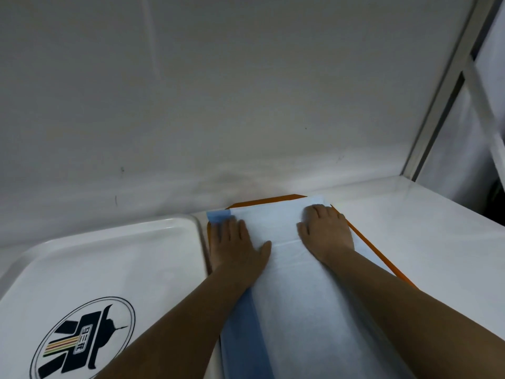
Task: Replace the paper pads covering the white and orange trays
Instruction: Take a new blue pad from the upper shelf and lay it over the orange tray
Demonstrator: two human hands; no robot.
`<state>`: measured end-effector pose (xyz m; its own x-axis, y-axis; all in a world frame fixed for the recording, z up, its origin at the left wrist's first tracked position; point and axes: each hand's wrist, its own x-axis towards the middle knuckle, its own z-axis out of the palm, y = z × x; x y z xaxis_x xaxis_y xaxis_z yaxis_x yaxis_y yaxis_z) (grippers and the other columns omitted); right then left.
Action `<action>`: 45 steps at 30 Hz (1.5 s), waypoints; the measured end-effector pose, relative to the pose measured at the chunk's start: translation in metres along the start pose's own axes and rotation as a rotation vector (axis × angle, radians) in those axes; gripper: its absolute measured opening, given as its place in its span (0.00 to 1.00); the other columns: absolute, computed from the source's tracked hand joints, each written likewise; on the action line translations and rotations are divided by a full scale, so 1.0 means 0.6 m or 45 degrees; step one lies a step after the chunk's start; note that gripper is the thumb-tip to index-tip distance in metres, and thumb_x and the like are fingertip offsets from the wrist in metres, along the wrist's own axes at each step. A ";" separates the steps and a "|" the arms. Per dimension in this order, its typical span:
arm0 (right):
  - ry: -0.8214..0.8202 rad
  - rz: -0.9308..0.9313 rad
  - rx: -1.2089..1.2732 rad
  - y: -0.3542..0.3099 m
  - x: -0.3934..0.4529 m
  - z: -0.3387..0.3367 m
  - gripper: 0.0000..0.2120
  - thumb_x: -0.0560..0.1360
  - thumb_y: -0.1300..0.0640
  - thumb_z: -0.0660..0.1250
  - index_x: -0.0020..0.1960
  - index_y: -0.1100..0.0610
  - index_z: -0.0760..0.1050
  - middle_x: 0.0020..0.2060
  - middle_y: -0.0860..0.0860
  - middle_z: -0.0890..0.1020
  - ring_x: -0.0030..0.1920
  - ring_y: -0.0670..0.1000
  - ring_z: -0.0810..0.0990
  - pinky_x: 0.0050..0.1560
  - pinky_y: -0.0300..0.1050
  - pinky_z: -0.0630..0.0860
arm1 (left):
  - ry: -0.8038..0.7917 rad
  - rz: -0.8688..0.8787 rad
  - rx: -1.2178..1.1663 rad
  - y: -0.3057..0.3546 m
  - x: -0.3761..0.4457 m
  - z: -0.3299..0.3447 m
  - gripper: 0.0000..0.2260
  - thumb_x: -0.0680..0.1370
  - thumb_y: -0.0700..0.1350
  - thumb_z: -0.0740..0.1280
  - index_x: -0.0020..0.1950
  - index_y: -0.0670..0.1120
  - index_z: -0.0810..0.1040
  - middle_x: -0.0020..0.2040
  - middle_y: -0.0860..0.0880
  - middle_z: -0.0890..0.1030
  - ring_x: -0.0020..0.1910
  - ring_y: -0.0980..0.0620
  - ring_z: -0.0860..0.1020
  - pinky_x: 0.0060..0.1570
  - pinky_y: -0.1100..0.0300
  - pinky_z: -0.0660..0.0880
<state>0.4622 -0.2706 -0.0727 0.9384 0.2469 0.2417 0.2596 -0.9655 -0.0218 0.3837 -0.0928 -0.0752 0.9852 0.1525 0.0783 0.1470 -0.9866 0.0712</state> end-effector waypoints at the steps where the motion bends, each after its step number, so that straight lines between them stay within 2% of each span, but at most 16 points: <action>1: -0.024 -0.090 0.048 0.003 0.002 0.000 0.26 0.81 0.44 0.50 0.74 0.57 0.59 0.73 0.54 0.64 0.72 0.53 0.61 0.71 0.48 0.58 | -0.021 0.096 -0.035 0.002 0.001 0.002 0.34 0.80 0.63 0.46 0.78 0.43 0.44 0.79 0.44 0.44 0.77 0.46 0.43 0.74 0.49 0.37; 3: -0.180 -0.164 0.117 0.010 0.007 0.003 0.31 0.81 0.40 0.48 0.77 0.56 0.50 0.77 0.52 0.53 0.77 0.52 0.50 0.75 0.49 0.48 | -0.093 0.206 -0.084 0.005 0.003 0.007 0.32 0.80 0.62 0.46 0.78 0.47 0.43 0.79 0.46 0.42 0.77 0.48 0.41 0.75 0.50 0.39; 6: -0.312 -0.079 0.024 0.020 0.015 0.010 0.35 0.78 0.34 0.42 0.78 0.53 0.45 0.78 0.51 0.44 0.77 0.51 0.42 0.76 0.52 0.39 | -0.109 0.121 -0.060 0.002 0.006 0.015 0.33 0.79 0.65 0.44 0.78 0.49 0.42 0.78 0.44 0.41 0.77 0.45 0.41 0.75 0.49 0.38; 15: -0.212 0.099 -0.093 0.023 -0.005 0.001 0.37 0.77 0.34 0.41 0.76 0.58 0.54 0.77 0.54 0.53 0.77 0.52 0.42 0.76 0.55 0.39 | -0.105 -0.137 0.137 0.013 -0.021 0.000 0.39 0.78 0.67 0.42 0.78 0.40 0.43 0.78 0.38 0.48 0.77 0.40 0.45 0.73 0.46 0.34; 19: -0.152 -0.054 0.037 0.017 -0.064 -0.022 0.34 0.78 0.36 0.39 0.77 0.54 0.53 0.77 0.50 0.53 0.77 0.50 0.44 0.75 0.51 0.40 | -0.112 0.070 -0.013 0.038 -0.064 -0.008 0.33 0.79 0.61 0.42 0.78 0.44 0.44 0.78 0.42 0.44 0.77 0.44 0.42 0.73 0.48 0.36; 23: -0.357 -0.247 0.278 0.001 -0.143 -0.042 0.29 0.80 0.38 0.42 0.78 0.48 0.47 0.78 0.46 0.47 0.77 0.47 0.43 0.74 0.46 0.42 | -0.246 0.316 -0.206 0.093 -0.145 -0.007 0.36 0.73 0.64 0.35 0.78 0.49 0.42 0.79 0.47 0.40 0.77 0.48 0.39 0.73 0.50 0.38; 27: -0.436 -0.224 0.247 0.039 -0.191 -0.040 0.52 0.59 0.23 0.24 0.77 0.46 0.43 0.77 0.43 0.43 0.76 0.45 0.39 0.73 0.45 0.38 | -0.301 0.172 -0.161 0.098 -0.197 0.001 0.38 0.73 0.71 0.36 0.78 0.51 0.39 0.78 0.49 0.36 0.76 0.48 0.35 0.72 0.47 0.34; 29: -0.401 -0.158 0.219 0.060 -0.198 -0.038 0.57 0.54 0.21 0.21 0.78 0.46 0.42 0.77 0.43 0.42 0.76 0.45 0.40 0.74 0.46 0.38 | -0.313 0.051 -0.185 0.088 -0.211 -0.008 0.39 0.72 0.70 0.38 0.78 0.51 0.39 0.77 0.49 0.35 0.76 0.46 0.34 0.72 0.46 0.33; 31: -0.376 -0.097 0.204 0.071 -0.203 -0.037 0.53 0.59 0.22 0.25 0.78 0.48 0.43 0.77 0.44 0.44 0.77 0.46 0.41 0.74 0.45 0.39 | -0.267 -0.004 -0.206 0.084 -0.218 0.000 0.45 0.66 0.70 0.33 0.79 0.48 0.47 0.78 0.46 0.42 0.77 0.41 0.42 0.71 0.48 0.35; 33: -0.367 -0.062 0.215 0.071 -0.207 -0.044 0.43 0.68 0.28 0.34 0.78 0.49 0.44 0.77 0.45 0.45 0.77 0.46 0.42 0.75 0.45 0.41 | -0.171 -0.065 -0.151 0.088 -0.233 -0.004 0.43 0.72 0.68 0.34 0.71 0.44 0.70 0.73 0.42 0.66 0.70 0.36 0.67 0.67 0.47 0.51; 34: -0.372 -0.052 0.219 0.070 -0.210 -0.049 0.42 0.70 0.30 0.36 0.78 0.50 0.45 0.78 0.46 0.46 0.77 0.47 0.43 0.75 0.45 0.42 | -0.165 -0.075 -0.143 0.093 -0.239 -0.011 0.41 0.75 0.67 0.36 0.67 0.44 0.76 0.69 0.42 0.72 0.65 0.37 0.73 0.65 0.47 0.56; 35: -0.365 -0.051 0.210 0.070 -0.212 -0.054 0.42 0.69 0.30 0.35 0.78 0.50 0.47 0.78 0.46 0.48 0.77 0.47 0.45 0.75 0.45 0.43 | -0.165 -0.054 -0.173 0.094 -0.242 -0.016 0.40 0.75 0.67 0.36 0.69 0.44 0.74 0.71 0.42 0.70 0.67 0.37 0.71 0.68 0.48 0.56; 38: -0.324 -0.077 0.186 0.068 -0.228 -0.078 0.42 0.70 0.30 0.35 0.77 0.51 0.52 0.77 0.47 0.54 0.77 0.48 0.51 0.75 0.44 0.49 | -0.202 0.034 -0.263 0.098 -0.251 -0.029 0.47 0.68 0.69 0.30 0.78 0.45 0.55 0.78 0.43 0.50 0.77 0.42 0.49 0.73 0.46 0.44; 40: -0.385 -0.132 0.276 0.064 -0.256 -0.099 0.37 0.74 0.32 0.40 0.77 0.51 0.53 0.77 0.47 0.55 0.77 0.47 0.51 0.74 0.43 0.50 | -0.260 0.160 -0.266 0.113 -0.274 -0.052 0.45 0.65 0.65 0.31 0.77 0.47 0.54 0.79 0.45 0.47 0.77 0.46 0.44 0.74 0.47 0.41; 43: -0.597 -0.261 0.485 0.062 -0.311 -0.130 0.32 0.75 0.33 0.45 0.75 0.45 0.57 0.76 0.42 0.54 0.74 0.40 0.51 0.73 0.40 0.49 | -0.281 0.352 -0.324 0.125 -0.319 -0.070 0.25 0.80 0.56 0.48 0.76 0.49 0.60 0.78 0.48 0.53 0.77 0.50 0.50 0.75 0.51 0.46; 45: -0.647 -0.309 0.553 0.073 -0.349 -0.146 0.31 0.74 0.30 0.45 0.72 0.42 0.62 0.74 0.39 0.59 0.70 0.35 0.55 0.71 0.35 0.51 | -0.126 0.405 -0.374 0.129 -0.355 -0.062 0.20 0.80 0.54 0.53 0.71 0.51 0.69 0.74 0.49 0.65 0.73 0.51 0.63 0.71 0.54 0.60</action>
<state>0.2571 -0.3717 -0.0392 0.8052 0.5612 -0.1913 0.4430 -0.7839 -0.4351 0.1820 -0.1996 -0.0493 0.9832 -0.1762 0.0475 -0.1818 -0.9229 0.3394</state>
